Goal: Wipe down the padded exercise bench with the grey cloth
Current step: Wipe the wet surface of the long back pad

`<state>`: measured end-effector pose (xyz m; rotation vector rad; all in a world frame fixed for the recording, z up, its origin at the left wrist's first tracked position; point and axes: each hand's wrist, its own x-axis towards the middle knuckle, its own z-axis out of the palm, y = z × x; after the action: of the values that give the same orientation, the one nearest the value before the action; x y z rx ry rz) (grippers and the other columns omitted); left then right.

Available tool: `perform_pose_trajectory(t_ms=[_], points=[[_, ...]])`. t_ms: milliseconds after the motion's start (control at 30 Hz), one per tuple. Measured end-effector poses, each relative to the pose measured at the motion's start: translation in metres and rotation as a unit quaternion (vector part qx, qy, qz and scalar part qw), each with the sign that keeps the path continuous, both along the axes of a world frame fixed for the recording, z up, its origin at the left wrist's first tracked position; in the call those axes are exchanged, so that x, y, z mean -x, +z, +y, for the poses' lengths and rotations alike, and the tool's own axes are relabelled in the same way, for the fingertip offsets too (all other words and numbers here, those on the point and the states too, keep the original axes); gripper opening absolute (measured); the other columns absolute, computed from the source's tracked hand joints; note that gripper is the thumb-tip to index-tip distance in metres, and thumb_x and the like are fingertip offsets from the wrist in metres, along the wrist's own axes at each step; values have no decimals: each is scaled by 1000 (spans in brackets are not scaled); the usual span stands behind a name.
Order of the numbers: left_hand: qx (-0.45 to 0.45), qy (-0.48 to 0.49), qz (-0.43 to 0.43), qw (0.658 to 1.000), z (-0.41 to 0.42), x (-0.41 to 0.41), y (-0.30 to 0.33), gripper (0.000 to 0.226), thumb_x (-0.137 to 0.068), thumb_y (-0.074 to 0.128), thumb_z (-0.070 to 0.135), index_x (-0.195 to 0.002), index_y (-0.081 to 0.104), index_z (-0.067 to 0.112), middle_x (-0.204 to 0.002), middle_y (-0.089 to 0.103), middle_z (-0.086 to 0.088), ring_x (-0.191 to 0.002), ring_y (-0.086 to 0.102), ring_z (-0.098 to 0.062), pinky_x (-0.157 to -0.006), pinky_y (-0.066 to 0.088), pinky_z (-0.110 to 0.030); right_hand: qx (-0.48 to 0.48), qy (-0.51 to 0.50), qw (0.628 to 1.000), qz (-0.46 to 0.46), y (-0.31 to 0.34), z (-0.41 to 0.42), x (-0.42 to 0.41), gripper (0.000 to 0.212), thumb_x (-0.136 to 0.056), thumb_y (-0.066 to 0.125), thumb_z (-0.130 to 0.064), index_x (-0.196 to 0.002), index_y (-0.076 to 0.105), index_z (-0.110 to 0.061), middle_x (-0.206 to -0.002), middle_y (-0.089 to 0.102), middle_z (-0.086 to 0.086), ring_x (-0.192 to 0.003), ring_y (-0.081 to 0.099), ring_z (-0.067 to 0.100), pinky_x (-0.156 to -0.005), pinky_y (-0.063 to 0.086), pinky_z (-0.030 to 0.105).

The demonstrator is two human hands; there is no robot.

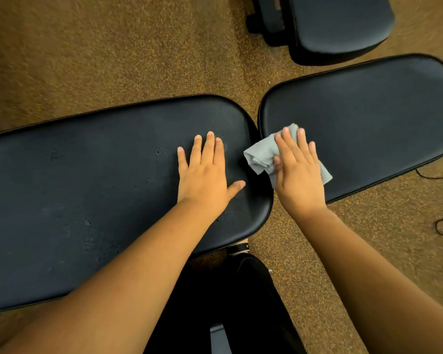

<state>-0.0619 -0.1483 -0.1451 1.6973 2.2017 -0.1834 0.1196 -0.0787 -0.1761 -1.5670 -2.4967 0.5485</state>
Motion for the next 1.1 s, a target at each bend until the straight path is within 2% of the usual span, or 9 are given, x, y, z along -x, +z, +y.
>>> perform_pose_trajectory(t_ms=[100,200,267,367,500,633,833,967,1100], points=[[-56,20,21,998,-23,23,8,91,-88,38,70,-153,15,11,-162,11,-7,-149,5,-30,-115,8,-59,68,-54,989,118,8,-20,17,46,-107,29,-28,-150,35,-12,-158,31,4,-151,11,22,-123,1,33],[-51,42,40,997,-49,49,14,89,-88,33,73,-152,23,11,-161,17,-8,-148,8,-32,-114,10,-63,125,-50,979,150,8,-58,41,49,-107,28,-31,-152,29,-11,-159,27,2,-151,5,17,-122,-3,29],[-24,43,50,998,-63,64,18,95,-86,29,79,-152,23,11,-161,15,-9,-148,6,-32,-113,9,-65,159,-21,978,131,-2,-84,56,52,-106,26,-35,-154,26,-13,-162,20,1,-151,-1,16,-122,-3,31],[31,38,56,997,-76,77,25,107,-76,28,88,-153,21,14,-162,10,-9,-149,0,-31,-112,7,-68,152,-12,985,83,-17,-96,71,54,-105,20,-38,-155,22,-19,-164,9,-1,-151,-9,20,-122,-4,38],[79,70,41,994,-78,90,26,119,-65,31,94,-154,2,21,-162,-10,-5,-147,-15,-28,-110,2,-70,128,-6,990,59,-21,-52,100,52,-104,25,-34,-154,27,-17,-163,16,7,-151,1,31,-119,3,47],[88,59,48,993,-81,96,22,123,-64,39,92,-153,-10,23,-160,-17,-5,-147,-18,-30,-110,7,-71,90,14,996,23,-31,16,143,52,-103,27,-32,-154,28,-17,-162,18,11,-149,9,39,-116,9,59],[79,45,57,994,-83,97,18,124,-64,44,90,-154,-6,21,-161,-12,-7,-147,-13,-32,-107,10,-73,69,7,998,7,-34,39,162,50,-106,27,-33,-155,25,-23,-163,17,5,-150,8,34,-118,8,55],[81,41,60,994,-83,97,16,125,-64,44,90,-154,-5,19,-161,-11,-9,-147,-12,-34,-106,11,-75,79,37,996,25,-28,-13,136,53,-103,27,-36,-154,26,-22,-163,17,4,-150,9,32,-117,11,52],[84,43,60,994,-84,97,14,126,-63,45,90,-154,-3,18,-161,-10,-9,-147,-10,-35,-105,11,-75,107,65,992,28,-19,-81,106,53,-103,25,-37,-155,21,-27,-164,12,-2,-152,-2,21,-119,2,42]])
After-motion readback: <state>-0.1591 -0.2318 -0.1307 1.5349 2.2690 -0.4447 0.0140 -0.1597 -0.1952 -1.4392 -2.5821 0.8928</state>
